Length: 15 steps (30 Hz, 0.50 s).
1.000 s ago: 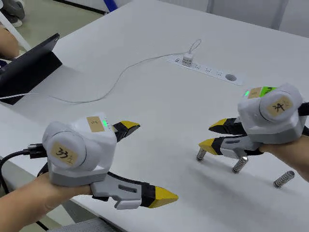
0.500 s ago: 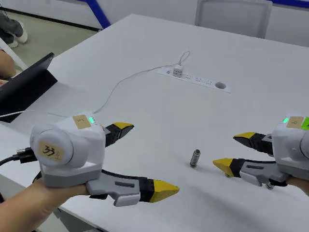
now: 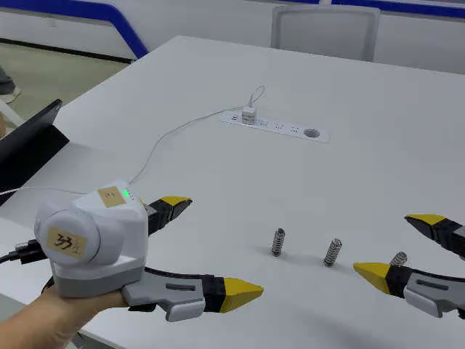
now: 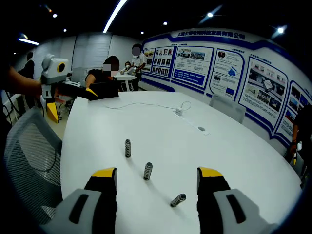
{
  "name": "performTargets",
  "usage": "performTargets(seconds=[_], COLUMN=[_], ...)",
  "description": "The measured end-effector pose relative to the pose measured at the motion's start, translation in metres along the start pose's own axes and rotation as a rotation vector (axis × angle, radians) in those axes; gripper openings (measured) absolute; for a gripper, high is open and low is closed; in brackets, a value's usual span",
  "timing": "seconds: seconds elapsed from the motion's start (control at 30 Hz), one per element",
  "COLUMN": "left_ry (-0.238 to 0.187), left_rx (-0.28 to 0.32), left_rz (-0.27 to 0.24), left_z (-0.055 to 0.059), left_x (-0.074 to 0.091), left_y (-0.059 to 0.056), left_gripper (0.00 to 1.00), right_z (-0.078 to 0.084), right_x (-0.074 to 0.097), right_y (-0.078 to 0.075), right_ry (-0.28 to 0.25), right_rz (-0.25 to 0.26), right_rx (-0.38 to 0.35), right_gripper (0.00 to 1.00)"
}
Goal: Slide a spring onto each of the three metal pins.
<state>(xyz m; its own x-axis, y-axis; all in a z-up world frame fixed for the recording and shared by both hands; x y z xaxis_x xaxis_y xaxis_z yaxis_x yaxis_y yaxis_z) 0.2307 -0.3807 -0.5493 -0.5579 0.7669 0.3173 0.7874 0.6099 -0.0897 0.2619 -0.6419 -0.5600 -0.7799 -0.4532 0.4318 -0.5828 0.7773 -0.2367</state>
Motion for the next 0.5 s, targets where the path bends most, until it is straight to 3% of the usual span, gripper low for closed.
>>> performTargets(seconds=[0.27,0.4,0.5], left_ry=[-0.017,-0.051,-0.05], left_rx=[0.007,0.033,0.028], left_rz=[-0.035,-0.014,-0.019], left_z=[0.0,0.003,0.007], left_x=[-0.007,-0.008,-0.009], left_y=[0.001,-0.005,-0.006], left_gripper=[1.0,1.0,1.0], right_z=[0.019,0.029,0.035], right_x=[0.031,0.042,0.049], right_y=[-0.013,-0.011,-0.01], right_ry=[0.004,-0.007,-0.02], right_rz=[0.114,0.129,0.134], right_rx=[-0.078,-0.12,-0.146], right_gripper=[0.79,0.82,0.83])
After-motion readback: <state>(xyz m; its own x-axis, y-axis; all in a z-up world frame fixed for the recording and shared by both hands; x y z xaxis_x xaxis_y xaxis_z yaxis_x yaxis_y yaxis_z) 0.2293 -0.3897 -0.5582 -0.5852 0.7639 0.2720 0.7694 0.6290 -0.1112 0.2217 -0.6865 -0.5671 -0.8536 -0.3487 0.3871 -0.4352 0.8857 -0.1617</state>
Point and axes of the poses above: the centre of the closed fingertips' face, and the gripper's own axes: x roughly backward along the fingers, y roughly to its left, z roughly out of its underside, the point moved 5 cm from there along x, roughly backward along the fingers, and after that the axes turned 6 degrees about z, right-handed, at the moved point
